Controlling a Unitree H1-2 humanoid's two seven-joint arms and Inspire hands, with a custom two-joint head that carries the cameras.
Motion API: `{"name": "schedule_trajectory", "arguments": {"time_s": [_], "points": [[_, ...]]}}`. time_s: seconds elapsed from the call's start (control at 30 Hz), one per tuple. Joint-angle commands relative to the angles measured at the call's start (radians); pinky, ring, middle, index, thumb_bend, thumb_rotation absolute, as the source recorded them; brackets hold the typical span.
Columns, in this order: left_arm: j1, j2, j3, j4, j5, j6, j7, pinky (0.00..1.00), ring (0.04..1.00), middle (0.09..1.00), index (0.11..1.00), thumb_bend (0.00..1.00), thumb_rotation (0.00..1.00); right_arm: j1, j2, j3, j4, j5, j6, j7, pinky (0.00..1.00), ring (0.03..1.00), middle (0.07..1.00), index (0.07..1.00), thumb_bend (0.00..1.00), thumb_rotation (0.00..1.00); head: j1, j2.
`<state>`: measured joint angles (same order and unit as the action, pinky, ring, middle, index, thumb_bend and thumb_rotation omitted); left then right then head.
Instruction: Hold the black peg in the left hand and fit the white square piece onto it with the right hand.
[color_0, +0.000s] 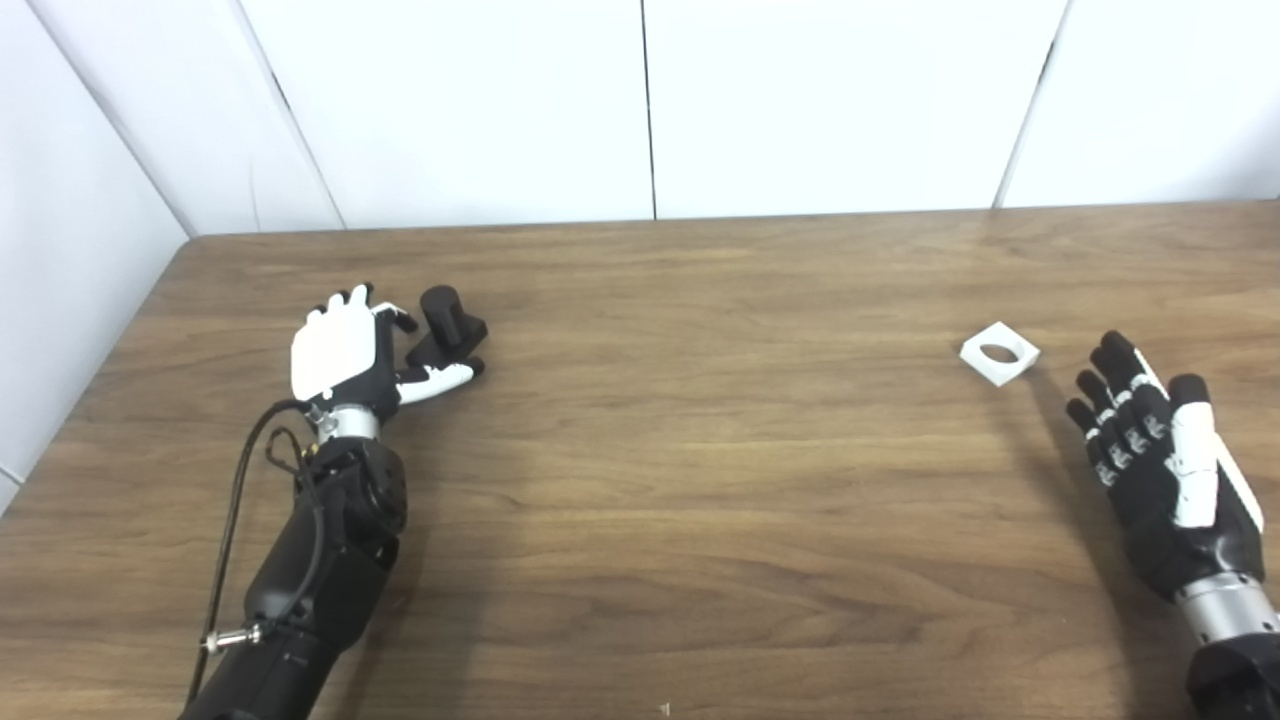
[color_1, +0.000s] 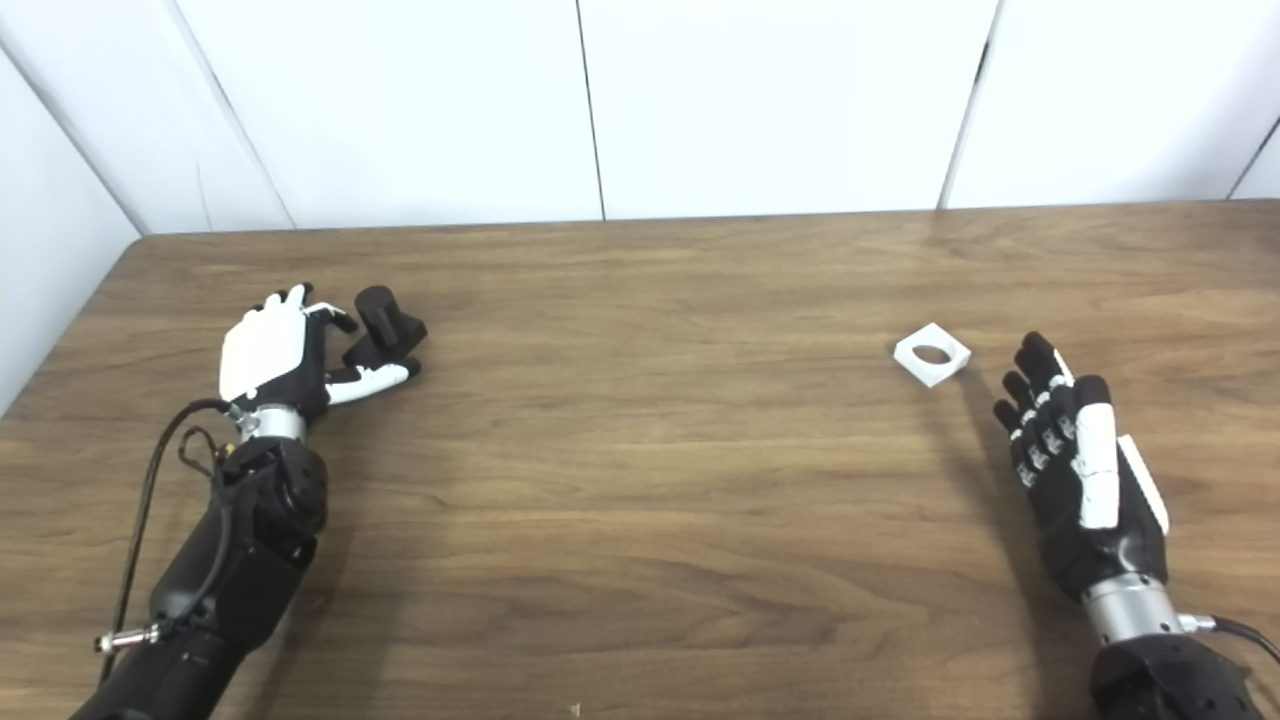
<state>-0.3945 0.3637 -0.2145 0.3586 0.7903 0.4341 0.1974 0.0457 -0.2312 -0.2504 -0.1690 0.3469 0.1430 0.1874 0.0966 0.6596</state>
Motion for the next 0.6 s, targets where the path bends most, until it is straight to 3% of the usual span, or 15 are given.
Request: {"name": "schedule_trajectory", "arguments": {"time_s": [0.0,0.57], "points": [[-0.033,0.025,-0.004,0.015,0.02,0.005,0.012,1.0,1.0,0.964,0.639,0.79,0.51,-0.016,-0.017,-0.007,-0.018,0.011,-0.045,0.011,1.0,1.0,1.0,0.967,0.62,0.99,0.0,0.002],[-0.018,0.007,0.004,0.029,-0.008,-0.02,0.066,1.0,0.993,0.903,0.553,0.74,0.39,-0.023,-0.034,-0.016,-0.023,0.025,-0.038,0.023,1.0,1.0,1.0,0.982,0.63,0.98,0.01,0.007]]}}
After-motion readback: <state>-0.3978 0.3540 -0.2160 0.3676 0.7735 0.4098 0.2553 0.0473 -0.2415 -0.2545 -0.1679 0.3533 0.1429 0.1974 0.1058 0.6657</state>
